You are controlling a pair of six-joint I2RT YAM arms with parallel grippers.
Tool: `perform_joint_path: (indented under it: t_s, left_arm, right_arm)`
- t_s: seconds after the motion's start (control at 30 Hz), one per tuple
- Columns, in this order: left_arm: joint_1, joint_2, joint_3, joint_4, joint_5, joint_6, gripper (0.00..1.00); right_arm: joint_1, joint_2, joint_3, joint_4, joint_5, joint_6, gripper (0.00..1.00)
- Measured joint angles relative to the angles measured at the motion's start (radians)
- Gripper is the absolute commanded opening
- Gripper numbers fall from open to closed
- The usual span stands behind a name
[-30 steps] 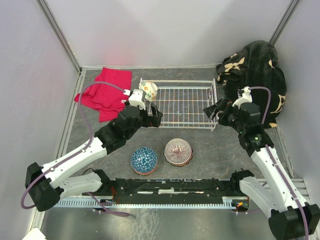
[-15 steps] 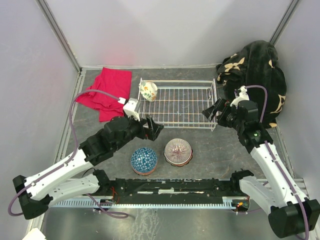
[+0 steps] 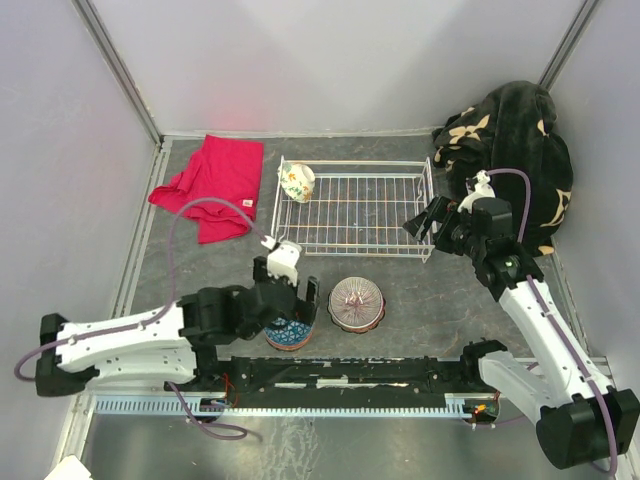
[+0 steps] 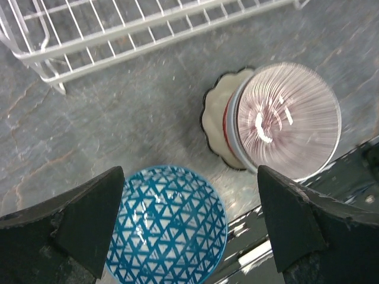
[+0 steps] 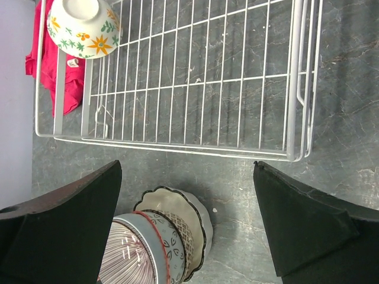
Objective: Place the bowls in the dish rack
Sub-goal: Pick up the bowl from the center of the board.
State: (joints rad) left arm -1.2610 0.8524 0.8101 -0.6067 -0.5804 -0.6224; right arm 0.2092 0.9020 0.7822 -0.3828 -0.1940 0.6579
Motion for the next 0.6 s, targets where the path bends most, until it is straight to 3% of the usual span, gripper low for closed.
perform_joint_path:
  t_s: [0.27, 0.6]
  left_arm:
    - [-0.261, 0.219, 0.012, -0.172, -0.201, -0.176, 0.96]
    - [-0.343, 0.295, 0.030, -0.256, -0.264, -0.319, 0.66]
  right_arm:
    - [0.000, 0.023, 0.000, 0.000, 0.000, 0.000, 1.00]
    - [0.000, 0.023, 0.001, 0.000, 0.000, 0.000, 1.00]
